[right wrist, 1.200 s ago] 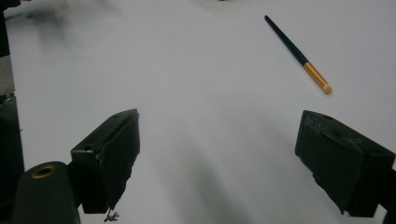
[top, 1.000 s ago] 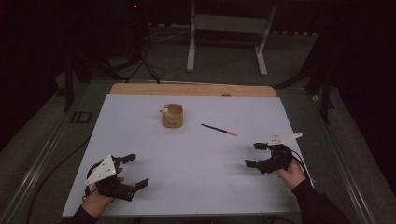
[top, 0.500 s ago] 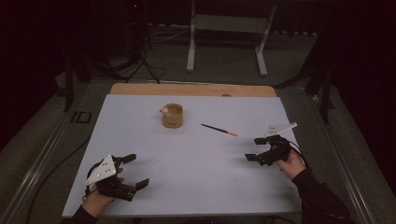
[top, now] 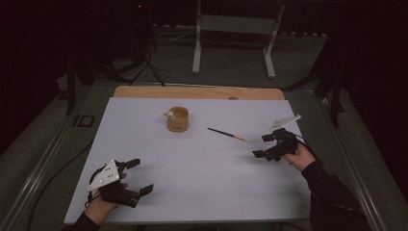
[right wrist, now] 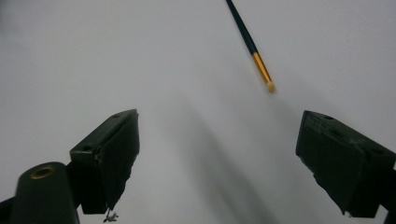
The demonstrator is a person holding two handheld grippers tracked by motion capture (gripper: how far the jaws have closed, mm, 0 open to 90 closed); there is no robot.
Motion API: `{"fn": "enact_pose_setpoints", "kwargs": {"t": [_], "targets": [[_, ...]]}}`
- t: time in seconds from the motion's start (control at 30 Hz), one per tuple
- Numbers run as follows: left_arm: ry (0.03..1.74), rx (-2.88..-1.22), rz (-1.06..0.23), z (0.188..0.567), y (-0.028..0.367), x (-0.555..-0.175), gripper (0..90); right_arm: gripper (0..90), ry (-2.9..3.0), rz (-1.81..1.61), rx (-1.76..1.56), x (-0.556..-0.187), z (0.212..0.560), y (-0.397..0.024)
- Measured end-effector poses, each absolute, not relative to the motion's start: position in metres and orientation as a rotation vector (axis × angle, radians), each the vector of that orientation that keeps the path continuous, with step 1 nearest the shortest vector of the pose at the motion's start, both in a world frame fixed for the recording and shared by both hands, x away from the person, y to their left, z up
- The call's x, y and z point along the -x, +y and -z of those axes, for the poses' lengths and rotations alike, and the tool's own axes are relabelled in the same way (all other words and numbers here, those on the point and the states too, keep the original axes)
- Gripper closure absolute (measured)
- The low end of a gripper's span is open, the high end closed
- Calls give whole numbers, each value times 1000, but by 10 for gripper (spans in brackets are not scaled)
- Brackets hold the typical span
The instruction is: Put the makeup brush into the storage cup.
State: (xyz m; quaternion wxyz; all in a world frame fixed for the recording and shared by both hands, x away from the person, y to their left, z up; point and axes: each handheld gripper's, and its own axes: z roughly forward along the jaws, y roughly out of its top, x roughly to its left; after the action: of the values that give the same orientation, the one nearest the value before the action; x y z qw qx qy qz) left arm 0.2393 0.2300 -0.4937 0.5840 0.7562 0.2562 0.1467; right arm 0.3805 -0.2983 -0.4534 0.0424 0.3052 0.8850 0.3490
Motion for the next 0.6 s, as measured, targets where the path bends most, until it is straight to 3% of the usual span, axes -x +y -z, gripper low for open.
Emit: {"fn": "enact_pose_setpoints", "kwargs": {"t": [0.6], "targets": [[603, -1759, -335, 494, 231, -239, 11, 165, 2853, -697, -920, -423, 455, -280]]}}
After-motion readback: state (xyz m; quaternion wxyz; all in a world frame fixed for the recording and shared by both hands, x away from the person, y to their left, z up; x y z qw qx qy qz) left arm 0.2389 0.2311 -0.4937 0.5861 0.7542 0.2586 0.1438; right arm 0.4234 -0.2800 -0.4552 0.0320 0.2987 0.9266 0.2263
